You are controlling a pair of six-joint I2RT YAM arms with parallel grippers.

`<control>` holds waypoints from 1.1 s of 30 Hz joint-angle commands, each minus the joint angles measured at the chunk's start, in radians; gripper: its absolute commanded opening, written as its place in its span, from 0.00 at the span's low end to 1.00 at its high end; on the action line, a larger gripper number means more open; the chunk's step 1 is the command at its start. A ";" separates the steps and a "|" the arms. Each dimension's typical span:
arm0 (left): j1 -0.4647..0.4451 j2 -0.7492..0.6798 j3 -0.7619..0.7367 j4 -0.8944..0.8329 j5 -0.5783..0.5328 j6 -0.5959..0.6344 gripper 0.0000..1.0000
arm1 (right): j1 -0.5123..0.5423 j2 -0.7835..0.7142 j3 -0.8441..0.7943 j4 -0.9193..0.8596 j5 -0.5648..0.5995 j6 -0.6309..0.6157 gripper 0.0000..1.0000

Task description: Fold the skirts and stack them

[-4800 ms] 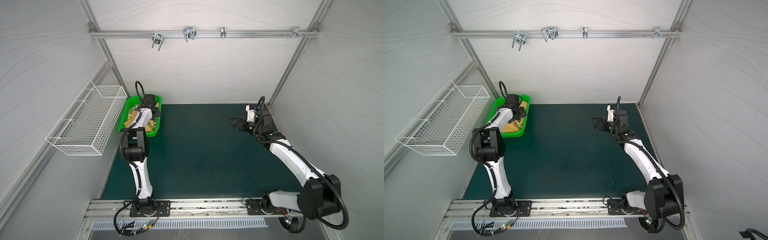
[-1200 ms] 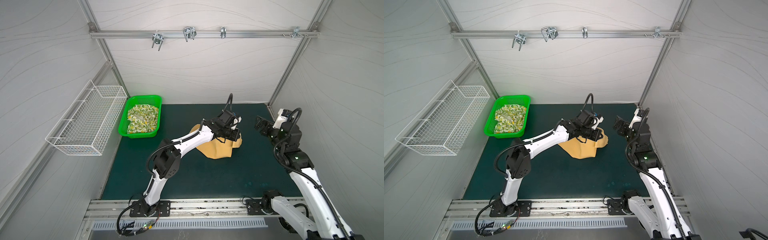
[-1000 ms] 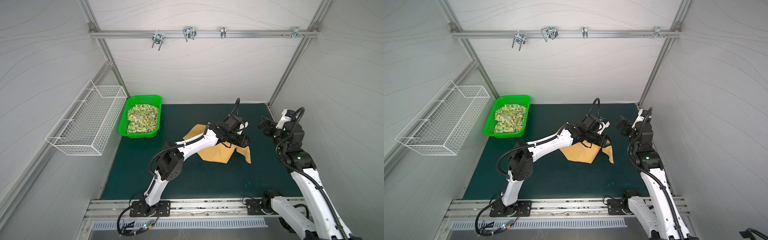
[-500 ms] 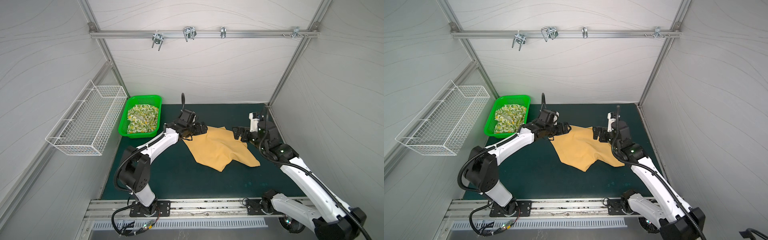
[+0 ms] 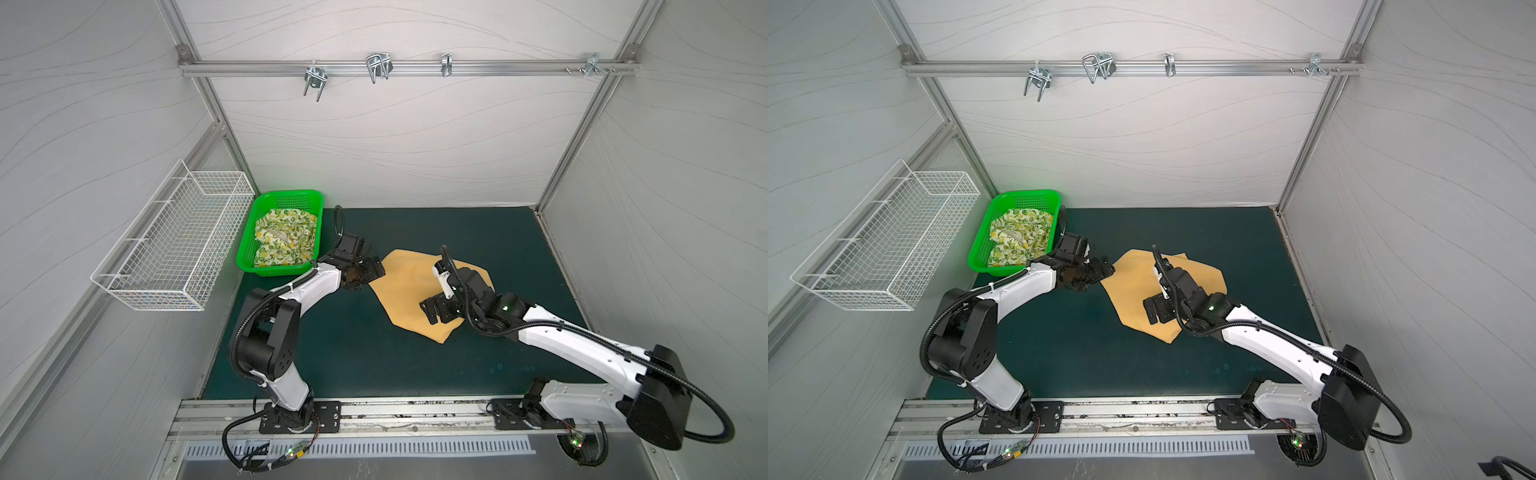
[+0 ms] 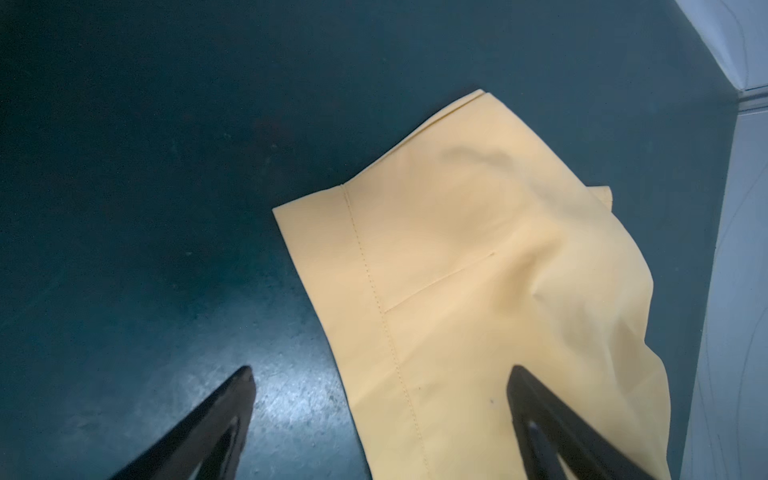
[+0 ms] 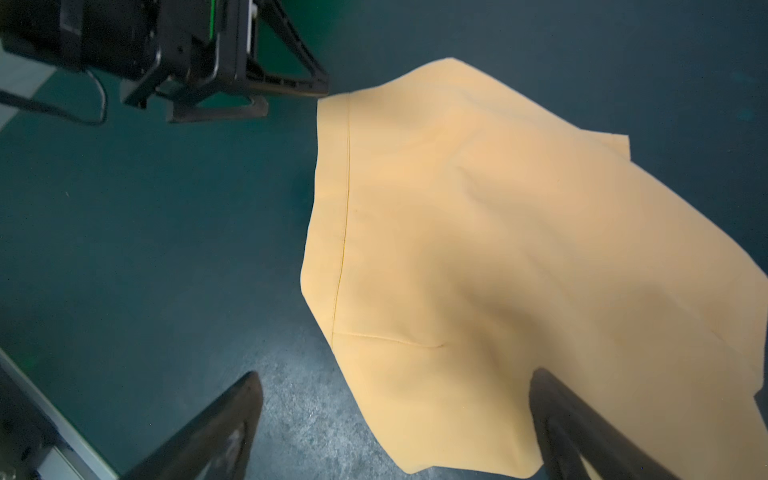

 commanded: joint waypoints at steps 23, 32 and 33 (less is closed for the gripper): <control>0.027 0.306 0.143 -0.020 -0.023 0.050 0.43 | 0.099 0.039 -0.042 0.012 0.030 0.006 0.99; 0.027 0.342 0.208 -0.066 -0.029 0.080 0.00 | 0.124 0.056 -0.053 0.031 0.020 -0.001 0.99; 0.027 0.338 0.221 -0.077 -0.029 0.085 0.00 | 0.128 0.059 -0.055 0.037 0.019 -0.003 0.99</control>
